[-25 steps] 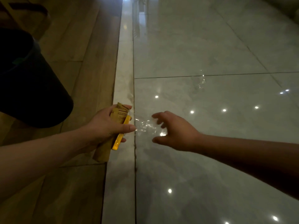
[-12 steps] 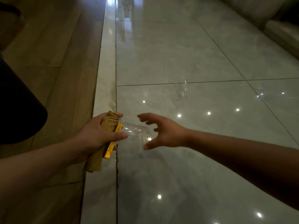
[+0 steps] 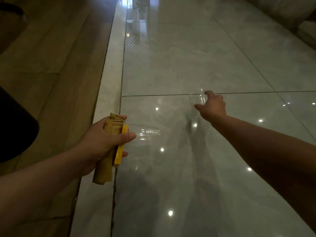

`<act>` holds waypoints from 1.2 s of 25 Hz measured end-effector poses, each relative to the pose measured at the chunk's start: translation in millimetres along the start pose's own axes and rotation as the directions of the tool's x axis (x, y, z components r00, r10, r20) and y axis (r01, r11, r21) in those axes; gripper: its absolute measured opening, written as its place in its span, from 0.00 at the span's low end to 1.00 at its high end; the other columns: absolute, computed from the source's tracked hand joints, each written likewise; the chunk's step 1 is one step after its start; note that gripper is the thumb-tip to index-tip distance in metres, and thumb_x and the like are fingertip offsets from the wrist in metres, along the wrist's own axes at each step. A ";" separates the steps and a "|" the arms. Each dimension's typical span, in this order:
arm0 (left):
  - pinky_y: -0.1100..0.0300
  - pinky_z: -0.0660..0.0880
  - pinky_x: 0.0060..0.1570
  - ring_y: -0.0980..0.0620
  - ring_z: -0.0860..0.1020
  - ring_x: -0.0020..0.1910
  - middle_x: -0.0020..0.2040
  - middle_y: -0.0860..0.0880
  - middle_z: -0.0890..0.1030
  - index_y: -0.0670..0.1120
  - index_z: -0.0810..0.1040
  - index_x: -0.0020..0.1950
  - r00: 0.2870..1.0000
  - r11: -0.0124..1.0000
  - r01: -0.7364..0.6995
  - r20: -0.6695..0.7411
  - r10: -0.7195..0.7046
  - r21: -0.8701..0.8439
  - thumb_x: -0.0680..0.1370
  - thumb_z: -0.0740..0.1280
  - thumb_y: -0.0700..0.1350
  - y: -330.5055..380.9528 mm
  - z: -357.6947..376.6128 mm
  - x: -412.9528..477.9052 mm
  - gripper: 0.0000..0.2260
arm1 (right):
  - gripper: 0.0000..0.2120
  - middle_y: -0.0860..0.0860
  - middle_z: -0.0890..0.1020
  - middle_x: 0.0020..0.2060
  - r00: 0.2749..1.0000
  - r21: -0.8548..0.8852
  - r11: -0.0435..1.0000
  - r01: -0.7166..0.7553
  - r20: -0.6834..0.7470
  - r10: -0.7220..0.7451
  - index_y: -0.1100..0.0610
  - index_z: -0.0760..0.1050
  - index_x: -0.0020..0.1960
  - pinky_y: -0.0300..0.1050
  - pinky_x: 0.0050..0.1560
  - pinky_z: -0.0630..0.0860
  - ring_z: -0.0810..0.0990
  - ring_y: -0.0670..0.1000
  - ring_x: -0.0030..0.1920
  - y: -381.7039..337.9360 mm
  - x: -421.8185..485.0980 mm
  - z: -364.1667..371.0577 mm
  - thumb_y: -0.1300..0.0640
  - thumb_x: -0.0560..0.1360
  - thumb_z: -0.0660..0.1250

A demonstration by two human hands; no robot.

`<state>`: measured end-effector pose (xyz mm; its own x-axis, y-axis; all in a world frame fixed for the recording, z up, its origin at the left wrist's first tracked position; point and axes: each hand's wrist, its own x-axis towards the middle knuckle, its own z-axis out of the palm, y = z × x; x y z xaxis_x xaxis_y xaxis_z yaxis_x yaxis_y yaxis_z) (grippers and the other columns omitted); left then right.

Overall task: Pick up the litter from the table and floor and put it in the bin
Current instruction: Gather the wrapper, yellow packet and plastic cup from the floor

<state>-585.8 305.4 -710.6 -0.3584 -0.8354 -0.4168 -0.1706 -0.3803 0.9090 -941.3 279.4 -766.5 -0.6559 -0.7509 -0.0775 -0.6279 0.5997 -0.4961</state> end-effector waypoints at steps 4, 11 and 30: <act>0.49 0.82 0.39 0.41 0.84 0.51 0.56 0.43 0.84 0.53 0.78 0.63 0.999 0.999 0.019 -0.043 -0.020 -0.035 0.57 0.78 0.47 1.3 3.1 0.1 0.34 | 0.37 0.59 0.45 0.78 0.982 -0.169 0.980 0.101 0.175 -0.071 0.38 0.54 0.75 0.62 0.69 0.64 0.56 0.68 0.74 3.0 19.9 17.2 0.42 0.72 0.69; 0.47 0.83 0.41 0.41 0.85 0.51 0.57 0.44 0.84 0.52 0.77 0.61 0.996 0.997 0.064 -0.060 -0.067 -0.039 0.55 0.79 0.49 -2.9 -2.5 -11.8 0.34 | 0.23 0.64 0.66 0.66 0.977 -0.234 0.955 0.184 0.153 -0.151 0.52 0.72 0.67 0.57 0.64 0.72 0.72 0.68 0.62 30.5 31.0 31.8 0.51 0.73 0.70; 0.48 0.82 0.44 0.42 0.84 0.53 0.55 0.42 0.85 0.46 0.80 0.56 0.981 0.990 0.082 0.185 -0.059 -0.116 0.44 0.85 0.53 28.7 -37.6 -14.4 0.43 | 0.23 0.58 0.82 0.58 0.766 0.773 0.634 -0.013 0.415 -0.491 0.60 0.74 0.61 0.60 0.56 0.80 0.82 0.62 0.56 -38.3 -144.1 -80.7 0.78 0.70 0.64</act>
<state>-551.1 291.6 -678.2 -0.5112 -0.7235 -0.4639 -0.0916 -0.4909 0.8664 -856.5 387.0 -666.5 -0.0200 -0.9844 -0.1747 -0.0657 0.1756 -0.9823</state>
